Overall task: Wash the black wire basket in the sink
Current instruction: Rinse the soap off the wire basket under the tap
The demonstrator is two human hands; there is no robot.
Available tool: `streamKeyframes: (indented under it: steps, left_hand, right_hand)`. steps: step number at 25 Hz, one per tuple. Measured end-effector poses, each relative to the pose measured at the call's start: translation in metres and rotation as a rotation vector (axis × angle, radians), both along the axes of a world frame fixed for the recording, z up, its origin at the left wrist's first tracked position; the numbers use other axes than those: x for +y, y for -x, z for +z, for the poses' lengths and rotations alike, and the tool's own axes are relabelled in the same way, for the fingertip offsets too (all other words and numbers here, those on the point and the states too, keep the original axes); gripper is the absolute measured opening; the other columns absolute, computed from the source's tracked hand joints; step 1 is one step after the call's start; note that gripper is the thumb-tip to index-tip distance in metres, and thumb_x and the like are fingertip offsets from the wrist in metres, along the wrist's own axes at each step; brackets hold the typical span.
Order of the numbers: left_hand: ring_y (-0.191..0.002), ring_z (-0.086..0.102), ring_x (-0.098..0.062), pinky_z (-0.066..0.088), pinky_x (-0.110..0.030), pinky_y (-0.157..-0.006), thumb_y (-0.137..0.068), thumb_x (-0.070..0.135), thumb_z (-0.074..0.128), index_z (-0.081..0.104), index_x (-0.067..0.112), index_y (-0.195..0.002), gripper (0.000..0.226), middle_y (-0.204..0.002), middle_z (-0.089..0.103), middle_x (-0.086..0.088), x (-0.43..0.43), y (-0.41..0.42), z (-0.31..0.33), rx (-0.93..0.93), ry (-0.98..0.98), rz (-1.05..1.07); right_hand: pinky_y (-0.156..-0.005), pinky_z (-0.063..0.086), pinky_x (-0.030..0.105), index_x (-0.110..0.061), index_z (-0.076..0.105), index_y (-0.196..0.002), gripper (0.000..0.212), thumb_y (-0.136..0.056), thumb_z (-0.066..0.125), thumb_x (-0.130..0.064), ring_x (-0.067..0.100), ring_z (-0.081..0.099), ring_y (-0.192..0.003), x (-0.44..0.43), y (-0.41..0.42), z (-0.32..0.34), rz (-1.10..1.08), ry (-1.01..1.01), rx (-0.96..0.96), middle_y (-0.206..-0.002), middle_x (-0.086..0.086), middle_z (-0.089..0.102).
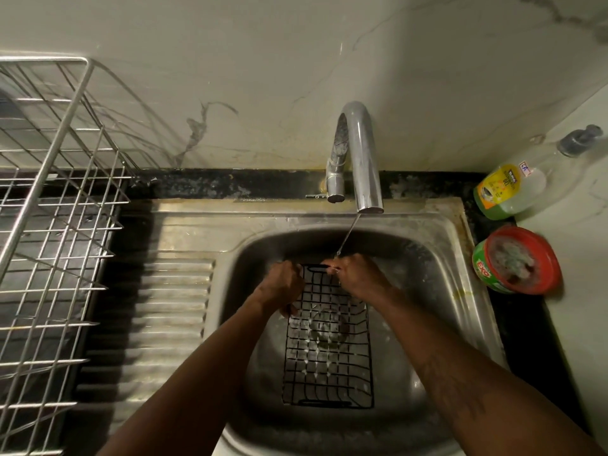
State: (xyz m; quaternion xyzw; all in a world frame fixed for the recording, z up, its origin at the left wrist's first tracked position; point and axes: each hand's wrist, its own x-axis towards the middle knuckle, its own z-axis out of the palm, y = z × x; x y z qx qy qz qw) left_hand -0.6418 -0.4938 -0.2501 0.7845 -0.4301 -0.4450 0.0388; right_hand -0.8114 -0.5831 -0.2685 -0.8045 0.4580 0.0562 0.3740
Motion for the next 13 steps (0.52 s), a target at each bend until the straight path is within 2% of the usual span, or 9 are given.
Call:
streamKeyframes:
  steps: [2,3,5,7,8,10,11,13]
  left_hand:
    - [-0.064,0.073,-0.034,0.058,-0.036,-0.050,-0.104,0.021,0.043,0.058,0.000,-0.110,0.027,-0.092,0.071,-0.021,0.003,-0.004,0.000,-0.055,0.030,-0.004]
    - [-0.063,0.073,-0.035,0.057,-0.034,-0.048,-0.104,0.022,0.044,0.058,0.000,-0.113,0.028,-0.092,0.070,-0.020,0.003,-0.004,0.003,-0.046,0.040,0.010]
    - [-0.072,0.072,-0.029,0.055,-0.028,-0.057,-0.103,0.025,0.049,0.061,0.002,-0.115,0.028,-0.097,0.068,-0.015,0.005,-0.005,0.004,-0.004,0.030,0.015]
    - [-0.071,0.065,-0.016,0.046,-0.021,-0.061,-0.102,0.027,0.052,0.067,0.008,-0.101,0.024,-0.087,0.063,-0.003,0.005,-0.010,0.011,-0.021,0.055,-0.014]
    - [-0.068,0.061,-0.014,0.045,-0.021,-0.061,-0.101,0.026,0.052,0.066,0.014,-0.090,0.022,-0.080,0.061,0.001,0.004,-0.013,0.015,-0.028,0.077,0.023]
    - [-0.068,0.057,-0.011,0.044,-0.023,-0.064,-0.100,0.022,0.053,0.062,0.018,-0.083,0.020,-0.077,0.059,0.004,-0.001,-0.014,0.008,-0.119,0.159,-0.128]
    - [-0.069,0.058,-0.011,0.044,-0.023,-0.065,-0.100,0.020,0.053,0.065,0.016,-0.089,0.017,-0.080,0.062,0.003,-0.005,-0.012,0.010,-0.131,0.169,-0.207]
    - [-0.075,0.062,-0.013,0.048,-0.024,-0.067,-0.100,0.017,0.051,0.068,0.015,-0.103,0.018,-0.091,0.068,-0.002,-0.015,-0.004,0.009,-0.135,0.155,-0.338]
  right_hand:
    - [-0.091,0.058,0.041,-0.027,0.069,-0.125,0.026,-0.104,0.054,-0.027,0.014,0.068,-0.098,-0.002,0.010,-0.002,-0.044,-0.042,0.016,-0.117,0.003,0.073]
    - [-0.091,0.057,0.040,-0.028,0.068,-0.127,0.028,-0.104,0.053,-0.024,0.014,0.068,-0.100,-0.001,0.011,-0.002,-0.041,-0.042,0.013,-0.120,0.003,0.072]
    - [-0.086,0.055,0.030,-0.030,0.064,-0.133,0.033,-0.104,0.054,-0.019,0.010,0.066,-0.098,0.000,0.008,-0.004,-0.021,-0.027,0.003,-0.130,0.002,0.069]
    - [-0.079,0.053,0.025,-0.031,0.060,-0.138,0.039,-0.104,0.052,-0.013,0.006,0.063,-0.092,-0.001,0.004,-0.002,0.008,-0.051,-0.008,-0.137,0.003,0.064]
    - [-0.083,0.053,0.025,-0.029,0.058,-0.141,0.042,-0.104,0.051,-0.011,0.007,0.064,-0.097,-0.002,0.003,-0.001,0.028,-0.057,-0.006,-0.139,0.004,0.063]
    - [-0.099,0.052,0.030,-0.023,0.057,-0.143,0.045,-0.102,0.051,-0.004,0.017,0.063,-0.119,-0.005,0.003,-0.002,0.077,-0.031,0.010,-0.141,0.008,0.062]
    - [-0.103,0.051,0.031,-0.022,0.057,-0.143,0.049,-0.100,0.051,0.000,0.020,0.061,-0.124,-0.004,0.003,-0.002,0.099,-0.009,0.023,-0.139,0.008,0.063]
    - [-0.100,0.054,0.035,-0.026,0.060,-0.139,0.055,-0.094,0.054,0.005,0.021,0.063,-0.120,0.000,0.001,-0.001,0.137,0.073,0.036,-0.132,0.006,0.066]
